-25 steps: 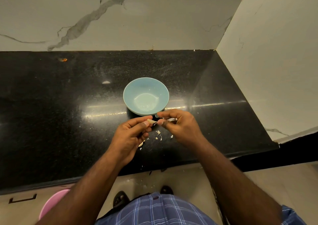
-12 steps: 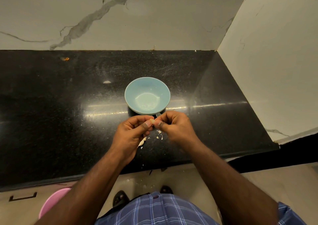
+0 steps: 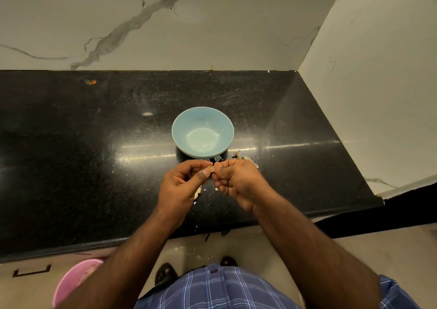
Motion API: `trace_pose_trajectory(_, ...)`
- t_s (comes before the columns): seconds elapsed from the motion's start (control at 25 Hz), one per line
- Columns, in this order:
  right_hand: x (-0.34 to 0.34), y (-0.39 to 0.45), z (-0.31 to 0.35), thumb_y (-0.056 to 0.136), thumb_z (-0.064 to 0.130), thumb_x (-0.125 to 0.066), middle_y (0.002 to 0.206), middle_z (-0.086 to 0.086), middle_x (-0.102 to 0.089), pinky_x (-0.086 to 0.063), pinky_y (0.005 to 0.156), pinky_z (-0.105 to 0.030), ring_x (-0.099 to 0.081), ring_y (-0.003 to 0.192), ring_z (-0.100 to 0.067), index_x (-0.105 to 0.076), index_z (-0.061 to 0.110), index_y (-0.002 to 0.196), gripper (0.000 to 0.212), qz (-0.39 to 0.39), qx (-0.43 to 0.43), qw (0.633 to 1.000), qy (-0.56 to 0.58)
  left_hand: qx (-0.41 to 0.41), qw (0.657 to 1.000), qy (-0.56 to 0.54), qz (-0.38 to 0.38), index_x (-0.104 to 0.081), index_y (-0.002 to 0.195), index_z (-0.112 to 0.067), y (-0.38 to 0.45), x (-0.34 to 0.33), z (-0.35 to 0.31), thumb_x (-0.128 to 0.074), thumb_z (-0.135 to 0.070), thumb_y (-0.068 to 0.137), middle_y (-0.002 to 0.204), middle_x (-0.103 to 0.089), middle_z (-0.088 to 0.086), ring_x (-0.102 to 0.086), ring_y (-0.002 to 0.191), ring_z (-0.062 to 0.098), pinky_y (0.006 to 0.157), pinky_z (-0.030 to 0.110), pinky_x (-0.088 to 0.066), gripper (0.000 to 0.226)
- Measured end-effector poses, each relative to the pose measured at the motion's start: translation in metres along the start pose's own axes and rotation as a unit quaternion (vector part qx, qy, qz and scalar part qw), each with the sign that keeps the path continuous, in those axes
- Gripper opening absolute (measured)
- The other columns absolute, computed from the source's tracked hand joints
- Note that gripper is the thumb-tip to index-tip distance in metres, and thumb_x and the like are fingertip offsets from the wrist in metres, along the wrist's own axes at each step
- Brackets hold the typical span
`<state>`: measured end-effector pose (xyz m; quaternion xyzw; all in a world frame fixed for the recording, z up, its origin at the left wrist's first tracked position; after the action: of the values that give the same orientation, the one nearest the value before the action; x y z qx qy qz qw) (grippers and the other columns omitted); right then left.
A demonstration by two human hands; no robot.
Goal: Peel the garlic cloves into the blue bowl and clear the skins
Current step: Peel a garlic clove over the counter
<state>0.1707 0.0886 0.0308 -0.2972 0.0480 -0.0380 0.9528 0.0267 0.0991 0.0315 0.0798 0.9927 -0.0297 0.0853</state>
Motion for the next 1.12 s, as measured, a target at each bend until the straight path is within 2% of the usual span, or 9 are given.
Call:
trace_pose_trajectory(0.08,-0.001,0.000,0.003,0.100,0.004,-0.057,0.064,-0.002,-0.065,-0.045,0.057,-0.024,-0.055,0.057,-0.010,-0.068,0.006,0.083,0.020,-0.008,0.030,0.999,-0.019,0.004,1.000,0.016,-0.018,-0.074,0.105,-0.005,0.000,0.000,0.000,-0.067,-0.005,0.093,0.096,-0.077,0.015,-0.073,0.091,0.030,0.084,0.036,-0.060,0.013)
trace_pose_trajectory(0.16,-0.002,0.000,0.010,0.099,0.007,-0.061,0.063,0.002,-0.066,-0.046,0.057,-0.022,-0.057,0.057,-0.006,-0.068,0.009,0.080,0.020,-0.036,0.121,0.989,-0.072,0.066,0.996,-0.033,-0.057,-0.074,0.097,-0.003,0.002,0.001,0.008,-0.067,-0.004,0.093,0.084,-0.073,0.015,-0.066,0.073,0.022,0.067,0.027,-0.056,0.008)
trace_pose_trajectory(0.28,-0.003,-0.008,0.018,0.096,0.007,-0.064,0.070,0.011,-0.066,-0.049,0.066,-0.017,-0.060,0.065,0.003,-0.066,0.018,0.082,0.018,-0.085,0.261,0.948,-0.164,0.170,0.974,-0.127,-0.083,-0.073,0.090,-0.003,0.003,-0.002,0.022,-0.065,-0.001,0.090,0.074,-0.069,0.010,-0.060,0.064,0.012,0.057,0.018,-0.050,0.008)
trace_pose_trajectory(0.4,0.000,-0.014,0.022,0.093,0.004,-0.066,0.074,0.015,-0.064,-0.047,0.068,-0.014,-0.061,0.074,0.002,-0.064,0.024,0.083,0.023,-0.112,0.347,0.904,-0.223,0.213,0.957,-0.179,-0.079,-0.073,0.089,-0.006,0.002,-0.005,0.027,-0.065,-0.003,0.090,0.071,-0.067,0.006,-0.061,0.061,0.009,0.055,0.016,-0.051,0.008)
trace_pose_trajectory(0.48,0.002,-0.008,0.018,0.095,0.007,-0.065,0.075,0.011,-0.066,-0.052,0.070,-0.022,-0.061,0.073,-0.002,-0.064,0.025,0.082,0.022,-0.097,0.322,0.921,-0.196,0.218,0.953,-0.196,-0.077,-0.073,0.092,-0.006,0.001,-0.006,0.029,-0.066,-0.005,0.090,0.073,-0.068,0.006,-0.062,0.063,0.009,0.057,0.016,-0.052,0.008)
trace_pose_trajectory(0.64,-0.001,0.005,0.003,0.101,0.008,-0.058,0.067,-0.002,-0.064,-0.047,0.059,-0.025,-0.055,0.062,-0.012,-0.067,0.009,0.080,0.023,-0.038,0.136,0.988,-0.055,0.134,0.982,-0.119,-0.050,-0.077,0.097,-0.007,0.003,-0.001,0.023,-0.071,-0.009,0.087,0.087,-0.071,0.015,-0.060,0.071,0.014,0.066,0.023,-0.051,0.011)
trace_pose_trajectory(0.84,-0.003,0.005,-0.012,0.103,0.012,-0.053,0.068,-0.003,-0.062,-0.044,0.057,-0.023,-0.053,0.060,-0.011,-0.068,0.005,0.091,0.020,0.016,-0.025,0.998,0.051,0.034,0.999,0.023,-0.028,-0.075,0.106,-0.008,0.000,0.003,0.008,-0.068,-0.009,0.094,0.099,-0.077,0.013,-0.072,0.095,0.031,0.087,0.043,-0.059,0.014)
trace_pose_trajectory(1.0,0.000,0.012,-0.009,0.102,0.013,-0.058,0.075,-0.005,-0.068,-0.048,0.060,-0.023,-0.058,0.066,-0.011,-0.071,0.002,0.099,0.019,-0.021,0.053,0.998,-0.014,0.034,0.996,0.064,-0.055,-0.076,0.102,-0.013,0.002,0.003,0.006,-0.068,-0.011,0.095,0.095,-0.077,0.009,-0.072,0.094,0.036,0.084,0.052,-0.059,0.011)
trace_pose_trajectory(1.12,0.000,0.011,0.001,0.095,0.007,-0.068,0.084,-0.002,-0.076,-0.054,0.067,-0.021,-0.070,0.075,-0.009,-0.076,0.008,0.101,0.010,-0.024,0.158,0.985,-0.065,0.048,0.994,0.065,-0.075,-0.075,0.097,-0.014,0.006,0.006,0.010,-0.068,-0.011,0.095,0.090,-0.078,0.005,-0.074,0.091,0.022,0.078,0.034,-0.059,0.008)
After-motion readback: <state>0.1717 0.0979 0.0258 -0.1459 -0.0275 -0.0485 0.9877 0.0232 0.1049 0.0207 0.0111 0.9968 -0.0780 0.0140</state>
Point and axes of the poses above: each hand's wrist, its own y-axis towards the middle knuckle, its own x-axis out of the back of the hand, z = x × y, the point moved 8 cm from there along y, towards the middle knuckle
